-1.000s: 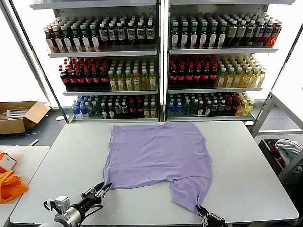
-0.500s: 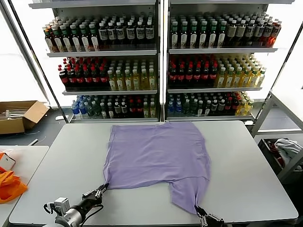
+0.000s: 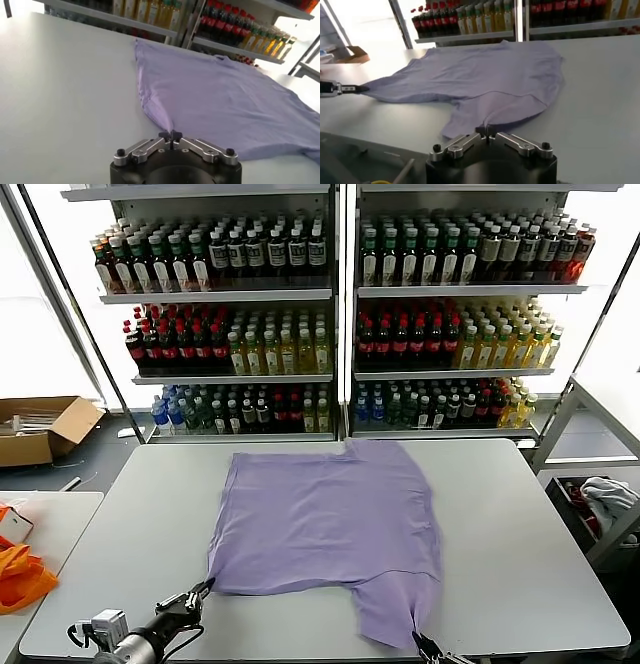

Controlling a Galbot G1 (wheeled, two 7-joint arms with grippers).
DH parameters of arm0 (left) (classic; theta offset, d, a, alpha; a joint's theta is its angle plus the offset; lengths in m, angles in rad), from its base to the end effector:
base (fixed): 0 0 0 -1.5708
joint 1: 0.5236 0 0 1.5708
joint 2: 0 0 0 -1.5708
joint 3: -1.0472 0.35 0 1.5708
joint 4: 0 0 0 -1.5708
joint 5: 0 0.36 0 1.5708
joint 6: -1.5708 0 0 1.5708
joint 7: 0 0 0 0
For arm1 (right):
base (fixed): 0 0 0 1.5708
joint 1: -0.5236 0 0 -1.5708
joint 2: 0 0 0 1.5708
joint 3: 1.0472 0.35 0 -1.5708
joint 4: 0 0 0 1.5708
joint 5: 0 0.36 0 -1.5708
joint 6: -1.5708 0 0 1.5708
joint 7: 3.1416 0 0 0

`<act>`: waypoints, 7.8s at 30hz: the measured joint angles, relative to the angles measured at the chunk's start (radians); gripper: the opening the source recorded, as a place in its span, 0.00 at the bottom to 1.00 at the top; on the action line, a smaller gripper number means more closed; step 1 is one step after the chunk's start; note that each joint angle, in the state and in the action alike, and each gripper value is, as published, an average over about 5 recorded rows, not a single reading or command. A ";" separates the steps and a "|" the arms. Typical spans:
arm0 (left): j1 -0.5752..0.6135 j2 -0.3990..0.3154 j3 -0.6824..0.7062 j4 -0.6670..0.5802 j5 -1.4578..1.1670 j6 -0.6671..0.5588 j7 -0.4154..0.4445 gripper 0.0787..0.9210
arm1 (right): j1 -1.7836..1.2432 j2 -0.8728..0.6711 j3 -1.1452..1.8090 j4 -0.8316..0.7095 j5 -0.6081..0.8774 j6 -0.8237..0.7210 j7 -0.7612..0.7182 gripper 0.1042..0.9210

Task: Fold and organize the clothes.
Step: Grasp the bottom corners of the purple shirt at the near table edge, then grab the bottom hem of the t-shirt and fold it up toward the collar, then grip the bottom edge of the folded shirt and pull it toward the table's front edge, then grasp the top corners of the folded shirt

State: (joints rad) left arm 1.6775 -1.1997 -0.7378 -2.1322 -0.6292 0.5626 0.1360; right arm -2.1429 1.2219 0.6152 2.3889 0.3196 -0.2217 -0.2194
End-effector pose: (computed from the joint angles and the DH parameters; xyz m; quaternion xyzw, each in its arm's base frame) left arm 0.1674 0.1178 -0.2757 -0.1033 -0.9456 0.1147 0.2865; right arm 0.0460 -0.0510 -0.2519 0.2003 -0.9464 -0.0374 0.2505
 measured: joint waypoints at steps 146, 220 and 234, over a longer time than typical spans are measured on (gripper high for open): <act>0.057 -0.073 -0.117 0.013 0.235 0.021 0.050 0.30 | 0.438 -0.176 -0.131 -0.125 0.131 -0.219 0.329 0.41; -0.637 0.218 0.258 0.587 0.138 0.010 0.103 0.28 | 1.655 0.161 -0.557 -1.299 0.172 -0.320 0.197 0.43; -0.672 0.220 0.281 0.593 0.107 -0.014 0.097 0.01 | 1.616 0.121 -0.516 -1.150 0.294 -0.310 0.242 0.00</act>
State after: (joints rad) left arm 1.0052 -0.9799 -0.4567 -1.5388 -0.5222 0.5484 0.2330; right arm -0.5265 1.3428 0.0992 1.2384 0.6138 -0.5317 0.0227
